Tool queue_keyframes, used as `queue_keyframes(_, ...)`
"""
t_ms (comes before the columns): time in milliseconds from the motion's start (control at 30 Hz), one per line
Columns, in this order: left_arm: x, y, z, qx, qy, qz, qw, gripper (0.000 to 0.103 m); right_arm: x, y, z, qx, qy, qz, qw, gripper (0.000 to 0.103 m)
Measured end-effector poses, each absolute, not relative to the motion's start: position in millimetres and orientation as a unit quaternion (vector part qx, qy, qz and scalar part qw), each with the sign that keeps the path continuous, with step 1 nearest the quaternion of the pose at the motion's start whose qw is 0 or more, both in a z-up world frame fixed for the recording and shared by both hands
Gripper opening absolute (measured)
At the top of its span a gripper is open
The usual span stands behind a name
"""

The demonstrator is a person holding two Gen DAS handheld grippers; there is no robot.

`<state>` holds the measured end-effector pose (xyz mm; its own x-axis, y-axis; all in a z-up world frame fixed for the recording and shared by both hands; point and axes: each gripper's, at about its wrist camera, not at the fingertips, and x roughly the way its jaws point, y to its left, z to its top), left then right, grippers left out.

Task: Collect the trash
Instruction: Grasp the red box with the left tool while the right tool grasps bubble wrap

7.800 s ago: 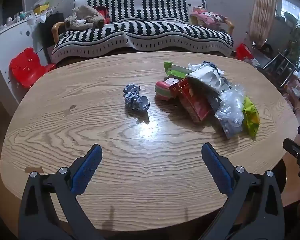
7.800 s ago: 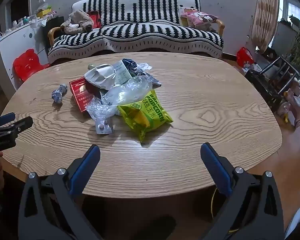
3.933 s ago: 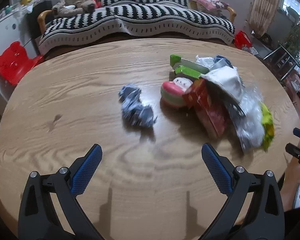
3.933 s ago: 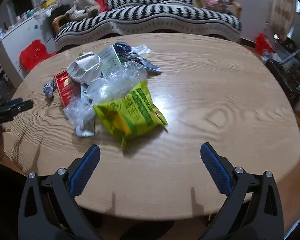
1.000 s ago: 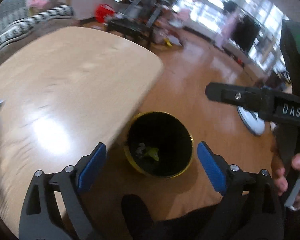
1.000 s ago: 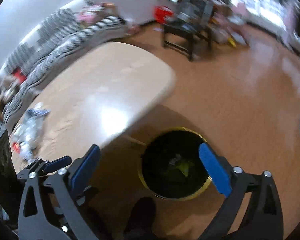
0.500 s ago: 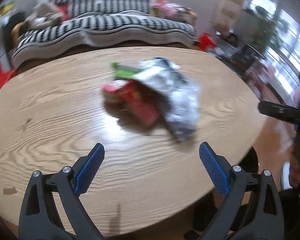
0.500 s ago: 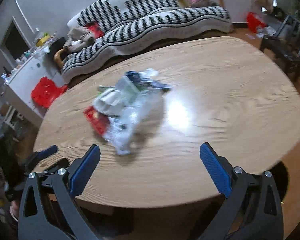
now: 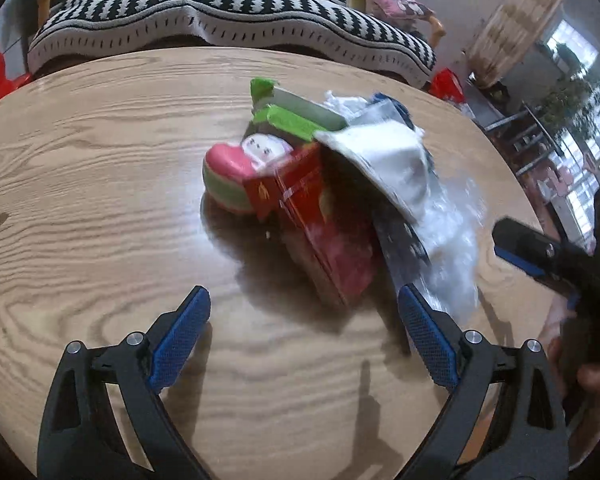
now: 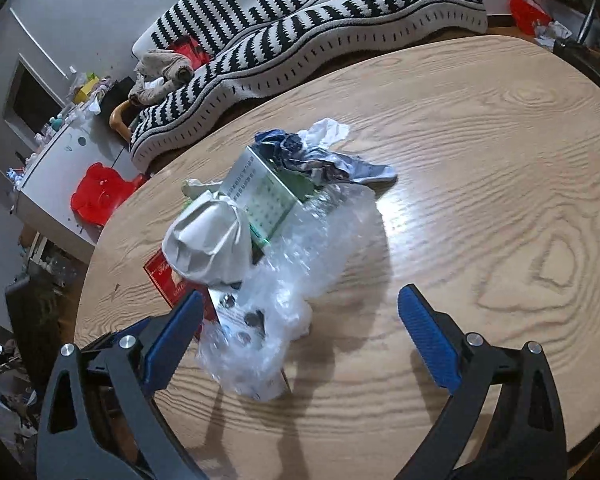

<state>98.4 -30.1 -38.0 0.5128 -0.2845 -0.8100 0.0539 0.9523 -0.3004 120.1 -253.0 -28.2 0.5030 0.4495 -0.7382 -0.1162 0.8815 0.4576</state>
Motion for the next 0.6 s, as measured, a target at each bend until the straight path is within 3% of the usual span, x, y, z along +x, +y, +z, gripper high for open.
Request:
queue_keyframes(233,127.9,-41.7,-49.2,-0.123,0.476,-0.103,0.865,0.088,139.9,-240.5,-47.2,0.172,0.505,0.148,0.833,0.085)
queue_keyframes(300,132.1,-40.0,-50.8,-0.129,0.469,-0.095,0.868,0.083,146.4,-241.0,-57.6,0.198,0.520,0.162,0.815,0.074)
queue_keyframes(333,132.8,-40.2,-51.5,-0.134,0.468,-0.095,0.868,0.077,148.7,-241.0,-61.3,0.206,0.524,0.166,0.810,0.071)
queue_keyframes(367,132.7,-40.6,-52.9,-0.141,0.469,-0.098,0.866,0.071,150.1,-243.1,-63.1,0.216,0.520,0.167,0.809,0.059)
queue_keyframes(400,130.9,-41.4,-52.8,-0.146,0.468,-0.101,0.866,0.068,150.6,-243.6,-63.4,0.218,0.519,0.168,0.809,0.040)
queue_keyframes(433,131.6,-42.6,-52.6,-0.152,0.470,-0.107,0.863,0.056,151.8,-243.8,-63.7,0.222,0.520,0.177,0.806,0.034)
queue_keyframes(467,130.9,-44.4,-51.3,-0.160,0.468,-0.120,0.861,0.044,151.8,-244.4,-63.2,0.226,0.519,0.182,0.804,0.031)
queue_keyframes(500,129.9,-46.4,-49.2,-0.156,0.466,-0.123,0.863,0.040,150.9,-244.8,-61.4,0.225,0.515,0.186,0.806,0.025)
queue_keyframes(600,120.4,-50.9,-36.0,-0.127,0.450,-0.118,0.876,0.026,145.3,-245.1,-51.5,0.206,0.506,0.180,0.818,0.023)
